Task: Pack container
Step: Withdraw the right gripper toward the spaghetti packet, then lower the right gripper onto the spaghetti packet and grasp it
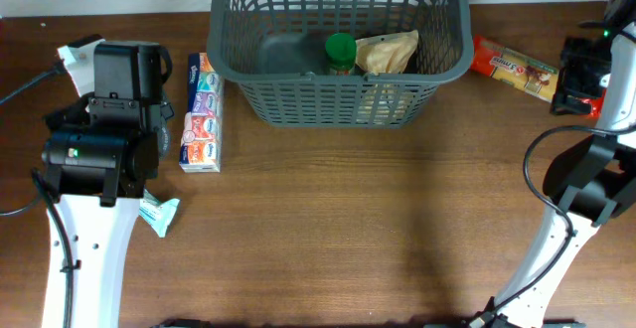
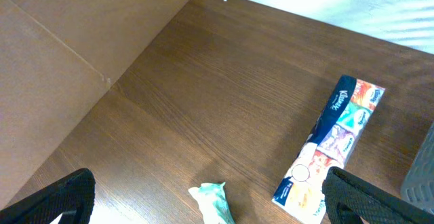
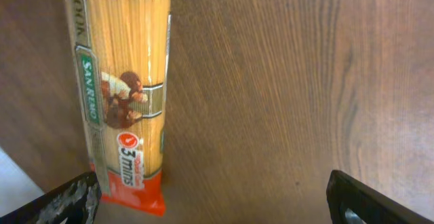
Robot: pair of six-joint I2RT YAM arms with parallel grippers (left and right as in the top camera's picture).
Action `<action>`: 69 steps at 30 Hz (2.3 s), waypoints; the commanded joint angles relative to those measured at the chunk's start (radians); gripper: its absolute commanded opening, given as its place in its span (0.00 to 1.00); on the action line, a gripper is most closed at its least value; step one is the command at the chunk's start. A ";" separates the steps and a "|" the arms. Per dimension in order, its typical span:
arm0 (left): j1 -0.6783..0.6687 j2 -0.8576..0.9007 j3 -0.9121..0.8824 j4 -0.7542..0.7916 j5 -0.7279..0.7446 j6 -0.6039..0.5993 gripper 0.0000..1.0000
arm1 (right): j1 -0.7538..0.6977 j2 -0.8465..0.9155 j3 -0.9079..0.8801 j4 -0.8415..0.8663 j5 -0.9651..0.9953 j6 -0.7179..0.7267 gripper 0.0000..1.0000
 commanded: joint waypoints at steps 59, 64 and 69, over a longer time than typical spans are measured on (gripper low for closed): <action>0.005 -0.010 0.013 -0.001 -0.014 0.000 0.99 | 0.016 0.163 -0.003 0.223 0.108 -0.050 0.99; 0.005 -0.010 0.013 -0.001 -0.014 0.000 0.99 | 0.009 0.167 -0.003 0.262 0.108 -0.051 0.99; 0.005 -0.010 0.013 -0.001 -0.014 0.000 0.99 | 0.007 0.188 -0.003 0.291 0.101 -0.051 0.99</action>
